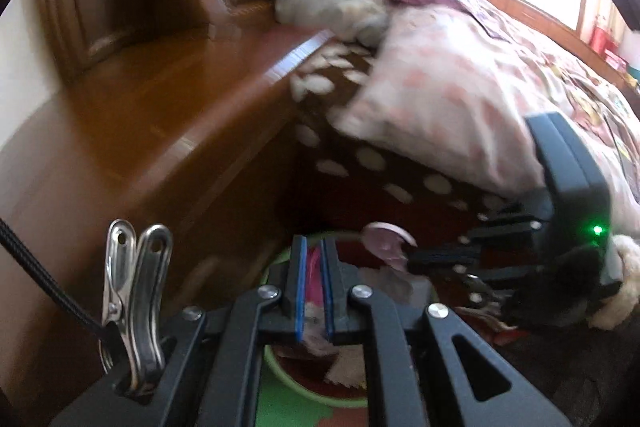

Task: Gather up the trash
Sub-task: 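Open both grippers over the red bin to drop the tape roll and clip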

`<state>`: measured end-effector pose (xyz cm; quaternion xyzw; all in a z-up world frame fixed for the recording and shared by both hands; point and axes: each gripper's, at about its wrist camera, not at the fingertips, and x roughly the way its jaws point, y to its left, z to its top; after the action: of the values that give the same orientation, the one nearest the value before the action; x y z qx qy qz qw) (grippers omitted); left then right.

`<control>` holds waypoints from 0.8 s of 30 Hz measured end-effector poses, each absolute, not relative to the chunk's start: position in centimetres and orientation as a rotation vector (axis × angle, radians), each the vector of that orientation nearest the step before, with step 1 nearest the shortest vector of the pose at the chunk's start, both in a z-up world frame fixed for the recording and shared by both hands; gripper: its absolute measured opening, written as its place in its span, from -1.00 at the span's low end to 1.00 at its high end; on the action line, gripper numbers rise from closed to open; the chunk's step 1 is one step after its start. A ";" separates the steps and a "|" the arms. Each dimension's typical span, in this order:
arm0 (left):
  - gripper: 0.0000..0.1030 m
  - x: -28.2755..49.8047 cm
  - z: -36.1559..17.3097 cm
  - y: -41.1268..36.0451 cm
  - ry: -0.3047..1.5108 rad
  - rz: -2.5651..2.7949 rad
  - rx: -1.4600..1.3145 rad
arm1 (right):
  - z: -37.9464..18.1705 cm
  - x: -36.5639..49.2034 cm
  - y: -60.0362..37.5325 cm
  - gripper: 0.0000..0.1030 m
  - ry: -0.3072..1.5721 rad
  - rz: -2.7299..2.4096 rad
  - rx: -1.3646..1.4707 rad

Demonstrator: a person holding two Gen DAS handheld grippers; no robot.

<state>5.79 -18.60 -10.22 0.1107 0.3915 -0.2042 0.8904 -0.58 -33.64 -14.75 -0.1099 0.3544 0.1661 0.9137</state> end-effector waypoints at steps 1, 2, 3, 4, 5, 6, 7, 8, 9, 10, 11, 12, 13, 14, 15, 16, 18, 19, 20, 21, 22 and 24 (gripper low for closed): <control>-0.87 5.6 -10.6 -19.0 0.821 -0.434 0.235 | -14.9 -0.6 -33.7 -0.96 0.737 0.343 -0.226; -0.87 5.4 -11.0 -19.4 0.827 -0.442 0.245 | -15.2 -0.6 -33.9 -0.96 0.751 0.346 -0.221; -0.87 5.2 -11.5 -19.8 0.836 -0.452 0.261 | -15.5 -0.6 -33.9 -0.96 0.763 0.347 -0.217; -0.87 5.1 -11.8 -20.1 0.846 -0.459 0.268 | -15.8 -0.5 -34.2 -0.96 0.781 0.346 -0.211; -0.87 5.1 -12.3 -20.2 0.861 -0.465 0.262 | -16.1 -0.4 -34.4 -0.96 0.793 0.341 -0.210; -0.87 5.3 -12.7 -20.2 0.874 -0.467 0.255 | -16.4 -0.4 -34.6 -0.96 0.802 0.337 -0.209; -0.87 5.5 -13.2 -20.2 0.893 -0.468 0.250 | -16.8 -0.2 -34.8 -0.96 0.813 0.336 -0.204; -0.87 5.6 -13.5 -20.2 0.902 -0.466 0.250 | -17.1 -0.1 -34.9 -0.96 0.824 0.336 -0.199; -0.87 5.8 -13.9 -20.2 0.913 -0.461 0.251 | -17.4 -0.1 -35.0 -0.96 0.834 0.335 -0.193; -0.87 6.0 -14.4 -20.1 0.924 -0.453 0.254 | -17.8 -0.1 -35.2 -0.96 0.847 0.336 -0.189; -0.87 6.2 -14.8 -20.1 0.933 -0.446 0.255 | -18.1 -0.1 -35.2 -0.96 0.856 0.338 -0.189; -0.87 6.4 -15.2 -20.0 0.943 -0.442 0.253 | -18.3 0.0 -35.2 -0.96 0.865 0.337 -0.192; -0.87 6.6 -15.5 -20.0 0.953 -0.439 0.251 | -18.7 0.1 -35.2 -0.96 0.873 0.337 -0.197; -0.87 6.8 -16.0 -20.1 0.970 -0.436 0.249 | -18.9 0.1 -35.1 -0.96 0.881 0.338 -0.199; -0.87 7.0 -16.4 -20.1 0.981 -0.433 0.249 | -19.2 0.4 -35.0 -0.96 0.890 0.339 -0.197; -0.87 7.2 -16.9 -20.1 0.991 -0.429 0.252 | -19.4 0.6 -34.9 -0.96 0.895 0.342 -0.192; -0.87 7.8 -17.9 -20.3 1.010 -0.413 0.267 | -20.4 1.1 -34.4 -0.96 0.917 0.353 -0.176; -0.87 7.9 -18.3 -20.3 1.016 -0.404 0.273 | -20.9 1.4 -34.1 -0.96 0.931 0.354 -0.184; -0.87 8.2 -18.7 -20.3 1.027 -0.398 0.277 | -21.6 1.6 -33.6 -0.96 0.941 0.344 -0.204; -0.86 8.3 -19.0 -20.3 1.036 -0.395 0.281 | -22.1 1.8 -33.2 -0.96 0.952 0.328 -0.228; -0.85 8.5 -19.2 -20.5 1.044 -0.392 0.287 | -22.5 1.9 -33.1 -0.96 0.960 0.319 -0.236; -0.72 8.4 -19.4 -20.6 1.049 -0.383 0.309 | -22.9 2.1 -32.9 -0.96 0.979 0.302 -0.245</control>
<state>8.37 -20.64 -19.40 0.1460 0.4958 -0.1808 0.8368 2.12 -32.87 -22.91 -0.1169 0.4671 0.1439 0.8645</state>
